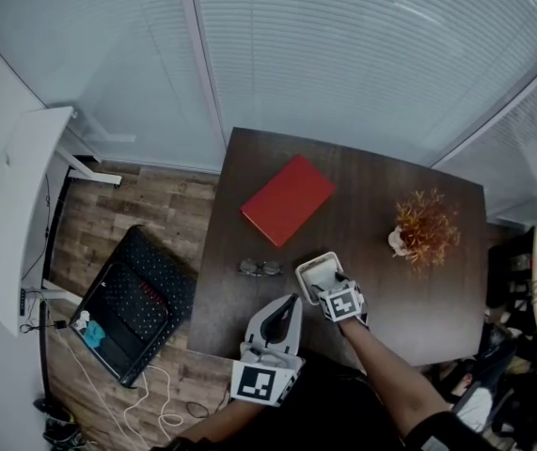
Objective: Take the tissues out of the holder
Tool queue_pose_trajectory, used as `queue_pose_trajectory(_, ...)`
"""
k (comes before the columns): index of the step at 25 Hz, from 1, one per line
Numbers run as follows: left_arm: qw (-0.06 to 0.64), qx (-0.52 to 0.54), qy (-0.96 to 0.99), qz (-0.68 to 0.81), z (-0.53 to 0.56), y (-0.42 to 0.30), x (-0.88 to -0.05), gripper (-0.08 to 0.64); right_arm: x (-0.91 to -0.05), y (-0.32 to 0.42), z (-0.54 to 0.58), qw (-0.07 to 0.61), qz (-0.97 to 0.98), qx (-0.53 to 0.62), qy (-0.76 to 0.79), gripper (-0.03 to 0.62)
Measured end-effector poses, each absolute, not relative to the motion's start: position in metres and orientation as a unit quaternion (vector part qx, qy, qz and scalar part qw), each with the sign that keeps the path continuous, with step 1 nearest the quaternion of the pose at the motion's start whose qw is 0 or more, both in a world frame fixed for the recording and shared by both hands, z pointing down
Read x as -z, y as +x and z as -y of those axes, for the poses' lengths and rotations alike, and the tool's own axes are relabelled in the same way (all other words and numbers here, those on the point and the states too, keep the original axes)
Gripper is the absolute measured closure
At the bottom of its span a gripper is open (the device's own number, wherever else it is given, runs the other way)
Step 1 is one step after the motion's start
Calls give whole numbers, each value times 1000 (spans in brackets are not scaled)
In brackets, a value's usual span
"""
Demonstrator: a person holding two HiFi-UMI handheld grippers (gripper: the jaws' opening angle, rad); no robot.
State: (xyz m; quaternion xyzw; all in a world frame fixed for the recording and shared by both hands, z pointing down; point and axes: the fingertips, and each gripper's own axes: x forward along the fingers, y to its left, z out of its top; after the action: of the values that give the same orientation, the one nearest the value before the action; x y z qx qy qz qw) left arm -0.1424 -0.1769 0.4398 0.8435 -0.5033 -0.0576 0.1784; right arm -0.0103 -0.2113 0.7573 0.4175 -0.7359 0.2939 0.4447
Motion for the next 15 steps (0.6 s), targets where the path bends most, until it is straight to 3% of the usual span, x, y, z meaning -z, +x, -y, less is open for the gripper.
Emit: queue_pose_trajectory(15,191,66,847,492,177,-143,-442,561,-726,-13,209,432,751,-270,420,264)
